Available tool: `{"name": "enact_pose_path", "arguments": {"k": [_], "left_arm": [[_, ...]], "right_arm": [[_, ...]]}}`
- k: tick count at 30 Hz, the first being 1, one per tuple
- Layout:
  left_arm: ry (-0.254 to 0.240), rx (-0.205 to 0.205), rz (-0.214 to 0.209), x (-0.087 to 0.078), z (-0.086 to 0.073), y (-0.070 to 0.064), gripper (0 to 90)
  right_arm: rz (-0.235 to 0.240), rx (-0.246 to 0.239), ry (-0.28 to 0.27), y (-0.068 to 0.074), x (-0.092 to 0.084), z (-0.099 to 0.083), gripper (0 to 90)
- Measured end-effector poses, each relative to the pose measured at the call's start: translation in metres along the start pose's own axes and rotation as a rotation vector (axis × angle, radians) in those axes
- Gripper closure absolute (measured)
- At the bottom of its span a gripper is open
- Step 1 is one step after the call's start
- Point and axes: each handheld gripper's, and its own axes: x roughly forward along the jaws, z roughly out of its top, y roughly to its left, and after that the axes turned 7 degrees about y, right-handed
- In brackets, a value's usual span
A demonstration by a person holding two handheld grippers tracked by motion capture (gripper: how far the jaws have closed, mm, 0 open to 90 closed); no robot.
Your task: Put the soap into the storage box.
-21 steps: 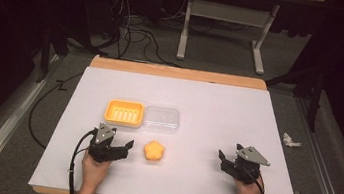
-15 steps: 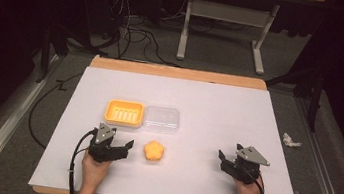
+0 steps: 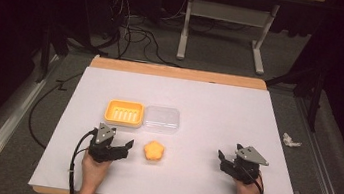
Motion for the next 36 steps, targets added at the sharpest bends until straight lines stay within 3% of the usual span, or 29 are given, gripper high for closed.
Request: {"name": "enact_pose_path", "arguments": {"k": [3, 14, 20, 25, 36], "left_arm": [[-0.012, -0.021, -0.006, -0.001, 0.001, 0.001, 19.8], [-0.018, -0.008, -0.01, -0.002, 0.002, 0.001, 19.0], [-0.001, -0.018, -0.018, -0.005, 0.002, 0.0, 17.2], [-0.013, -0.037, -0.027, -0.01, 0.005, -0.002, 16.7], [0.042, -0.02, -0.059, -0.017, -0.001, -0.01, 14.9]], "right_arm": [[0.001, 0.001, 0.0, 0.0, 0.0, 0.0, 28.3], [0.0, -0.001, 0.0, 0.001, 0.0, 0.0, 28.0], [-0.001, -0.004, 0.002, 0.001, 0.0, 0.0, 28.0], [-0.002, -0.011, 0.005, 0.001, 0.0, 0.0, 27.9], [-0.006, -0.01, 0.015, 0.002, 0.001, 0.001, 27.9]]}}
